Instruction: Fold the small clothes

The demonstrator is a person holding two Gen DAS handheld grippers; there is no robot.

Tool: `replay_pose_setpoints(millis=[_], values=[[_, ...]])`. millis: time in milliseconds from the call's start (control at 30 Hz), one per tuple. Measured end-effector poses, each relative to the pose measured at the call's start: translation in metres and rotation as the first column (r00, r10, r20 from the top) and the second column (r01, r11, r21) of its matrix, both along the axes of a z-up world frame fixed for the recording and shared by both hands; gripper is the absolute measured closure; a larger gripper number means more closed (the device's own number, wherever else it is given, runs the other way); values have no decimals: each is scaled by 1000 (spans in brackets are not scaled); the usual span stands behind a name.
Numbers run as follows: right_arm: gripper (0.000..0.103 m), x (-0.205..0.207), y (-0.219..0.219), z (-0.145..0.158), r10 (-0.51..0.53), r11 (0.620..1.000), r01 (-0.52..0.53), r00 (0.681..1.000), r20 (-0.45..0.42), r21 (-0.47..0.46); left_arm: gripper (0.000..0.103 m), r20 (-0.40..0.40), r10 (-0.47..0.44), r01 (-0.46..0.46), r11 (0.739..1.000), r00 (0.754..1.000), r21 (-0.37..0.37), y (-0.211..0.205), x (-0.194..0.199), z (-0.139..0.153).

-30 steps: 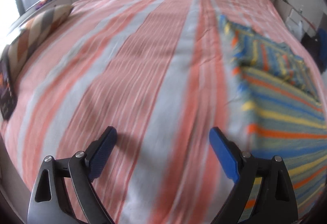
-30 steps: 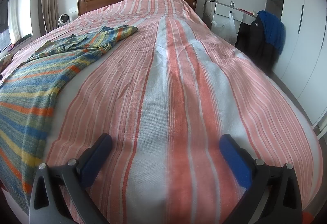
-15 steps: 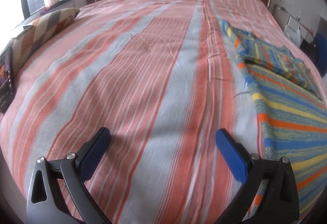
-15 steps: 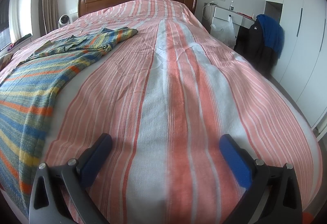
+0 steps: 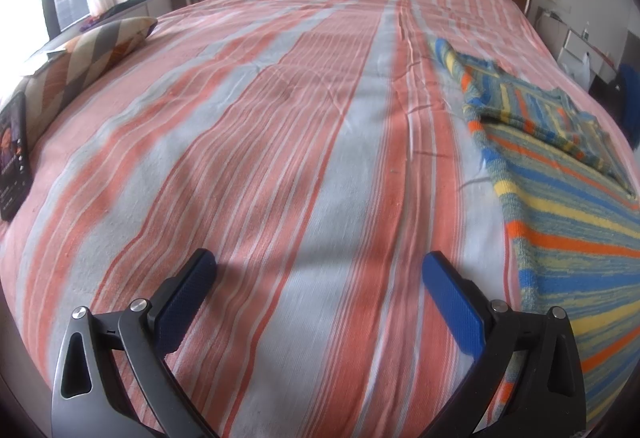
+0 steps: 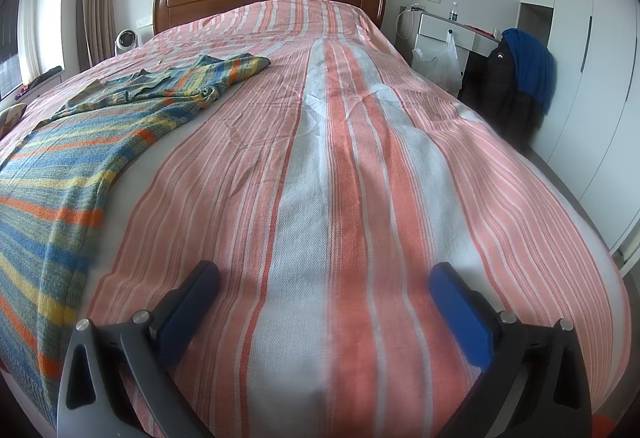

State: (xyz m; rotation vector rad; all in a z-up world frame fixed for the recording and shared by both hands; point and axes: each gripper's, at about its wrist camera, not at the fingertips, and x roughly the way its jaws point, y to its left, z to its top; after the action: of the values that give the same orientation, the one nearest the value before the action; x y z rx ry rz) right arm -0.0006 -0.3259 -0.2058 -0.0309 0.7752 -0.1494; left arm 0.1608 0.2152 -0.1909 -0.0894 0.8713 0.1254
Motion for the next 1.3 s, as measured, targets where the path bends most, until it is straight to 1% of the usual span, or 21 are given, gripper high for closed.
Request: replay_pose_setpoints(millis=[467, 533, 567, 600, 667, 700, 767, 833, 867, 900, 933, 1000, 1067, 1100, 1133, 1167, 1200, 1233, 1300], values=[[0, 0, 0, 0, 0, 1000, 0, 1000, -1, 0, 0, 1, -1, 1, 1000, 1000, 2, 0, -1, 0], [0, 0, 0, 0, 0, 1000, 0, 1000, -1, 0, 2, -19, -9, 8, 1000, 1000, -11, 1, 0, 3], [0, 0, 0, 0, 0, 1000, 0, 1000, -1, 0, 2, -28, -25, 24, 998, 999, -50, 3, 1, 10], [0, 0, 0, 0, 0, 1000, 0, 1000, -1, 0, 2, -12, -52, 51, 993, 999, -105, 5, 4, 18], [0, -1, 1, 0, -2, 1000, 2, 1000, 0, -4, 2, 21, -110, 112, 979, 994, -169, 2, 14, 36], [0, -1, 1, 0, -2, 1000, 2, 1000, 1, -5, 2, 33, -156, 159, 972, 987, -175, -5, 27, 49], [0, 0, 1, 0, -3, 1000, 3, 1000, 1, -4, 2, 36, -249, 251, 955, 968, -158, -26, 55, 67], [0, -1, 1, 1, -2, 1000, 2, 1000, 1, -3, 3, -3, -343, 338, 927, 939, -163, -54, 99, 75], [0, -1, 1, 1, -1, 1000, 1, 1000, 0, -2, 5, -24, -361, 352, 920, 932, -170, -63, 114, 73], [0, -1, 1, 1, -2, 1000, 2, 1000, 0, -2, 13, -69, -373, 356, 917, 925, -177, -74, 138, 67], [0, -1, 1, 1, -1, 1000, 1, 1000, -1, -2, 26, -125, -369, 344, 921, 921, -180, -82, 161, 57], [0, -1, 1, 1, -2, 1000, 2, 1000, 0, -2, 37, -199, -356, 322, 929, 913, -184, -94, 190, 40], [0, -1, 1, 1, -1, 1000, 1, 1000, 1, -2, 41, -228, -341, 306, 936, 912, -176, -101, 208, 27], [0, -1, 1, 1, -1, 1000, 1, 1000, 1, -2, 49, -227, -332, 298, 939, 915, -172, -103, 213, 22], [0, -2, 0, 2, -1, 1000, 1, 1000, 2, -2, 95, -214, -321, 287, 942, 922, -176, -103, 217, 19], [0, -1, 0, 2, 0, 1000, 0, 1000, 2, -2, 96, -200, -303, 268, 946, 932, -183, -101, 217, 17], [0, -2, 0, 2, 1, 1000, -1, 1000, 3, -2, 100, -189, -261, 228, 957, 947, -181, -96, 217, 16], [0, -1, 0, 2, 3, 1000, -3, 1000, 3, -1, 100, -170, -233, 201, 962, 958, -185, -92, 214, 15], [0, -1, -1, 2, 5, 1000, -5, 1000, 4, 2, 100, -159, -194, 162, 967, 968, -199, -84, 209, 5]])
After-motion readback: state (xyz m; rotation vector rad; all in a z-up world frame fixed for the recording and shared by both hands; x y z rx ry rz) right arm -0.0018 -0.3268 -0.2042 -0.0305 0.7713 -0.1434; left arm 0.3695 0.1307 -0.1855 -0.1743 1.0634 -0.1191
